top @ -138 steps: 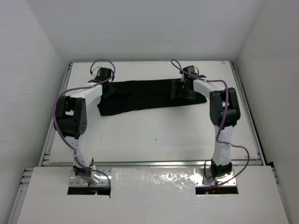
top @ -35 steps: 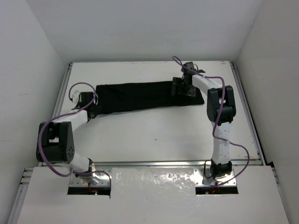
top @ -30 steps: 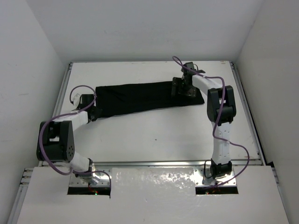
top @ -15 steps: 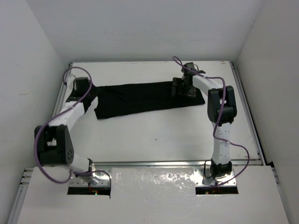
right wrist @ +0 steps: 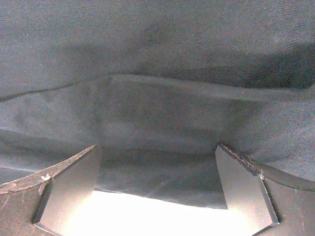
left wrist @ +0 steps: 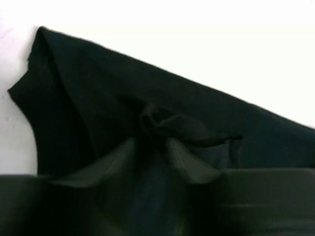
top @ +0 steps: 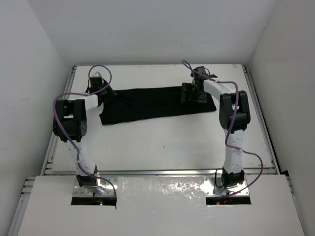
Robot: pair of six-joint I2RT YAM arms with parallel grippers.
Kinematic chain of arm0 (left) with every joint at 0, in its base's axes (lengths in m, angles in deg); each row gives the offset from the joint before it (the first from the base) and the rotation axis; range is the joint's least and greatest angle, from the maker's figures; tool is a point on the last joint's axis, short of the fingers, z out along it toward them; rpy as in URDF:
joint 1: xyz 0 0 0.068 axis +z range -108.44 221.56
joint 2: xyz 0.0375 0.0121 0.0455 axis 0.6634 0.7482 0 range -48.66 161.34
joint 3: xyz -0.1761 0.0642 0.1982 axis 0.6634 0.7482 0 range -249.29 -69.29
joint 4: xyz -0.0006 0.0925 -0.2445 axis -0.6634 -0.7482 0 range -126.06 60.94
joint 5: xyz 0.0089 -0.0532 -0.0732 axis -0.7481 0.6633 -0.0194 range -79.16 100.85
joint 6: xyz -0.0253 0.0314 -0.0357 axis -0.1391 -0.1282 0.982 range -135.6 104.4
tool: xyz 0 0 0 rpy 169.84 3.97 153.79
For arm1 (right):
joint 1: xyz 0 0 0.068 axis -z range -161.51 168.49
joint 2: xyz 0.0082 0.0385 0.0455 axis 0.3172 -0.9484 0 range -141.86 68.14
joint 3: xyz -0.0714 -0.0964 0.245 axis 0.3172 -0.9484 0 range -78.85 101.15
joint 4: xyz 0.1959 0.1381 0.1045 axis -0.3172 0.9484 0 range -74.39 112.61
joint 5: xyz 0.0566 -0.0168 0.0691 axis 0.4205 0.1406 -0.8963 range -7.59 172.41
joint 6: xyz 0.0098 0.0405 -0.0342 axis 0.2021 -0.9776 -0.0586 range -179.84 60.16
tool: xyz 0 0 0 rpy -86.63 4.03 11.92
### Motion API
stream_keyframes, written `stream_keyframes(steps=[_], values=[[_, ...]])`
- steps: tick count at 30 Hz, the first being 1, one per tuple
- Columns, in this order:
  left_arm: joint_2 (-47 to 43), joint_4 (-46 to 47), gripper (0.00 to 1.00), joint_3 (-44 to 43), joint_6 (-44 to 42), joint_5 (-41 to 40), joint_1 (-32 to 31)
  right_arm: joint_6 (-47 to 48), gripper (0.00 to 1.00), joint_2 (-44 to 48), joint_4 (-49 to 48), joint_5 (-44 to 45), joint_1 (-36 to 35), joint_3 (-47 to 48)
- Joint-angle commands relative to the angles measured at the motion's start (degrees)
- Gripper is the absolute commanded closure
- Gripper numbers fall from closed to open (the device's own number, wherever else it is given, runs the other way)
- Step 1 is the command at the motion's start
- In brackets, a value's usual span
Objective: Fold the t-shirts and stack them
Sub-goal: Fold the other side of the tshirt into a rectangle
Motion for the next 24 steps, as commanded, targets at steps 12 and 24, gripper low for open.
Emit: stream_keyframes(steps=[12, 24], values=[[-2.84, 6.72, 0.8, 1.35, -0.18, 6.25, 2.07, 1.12, 0.01, 2.0, 1.23, -1.11, -0.66, 0.17], [-8.03, 6.09, 0.61, 9.87, 5.01, -0.53, 1.9, 1.47, 0.01, 1.91, 1.23, -1.55, -1.01, 0.25]])
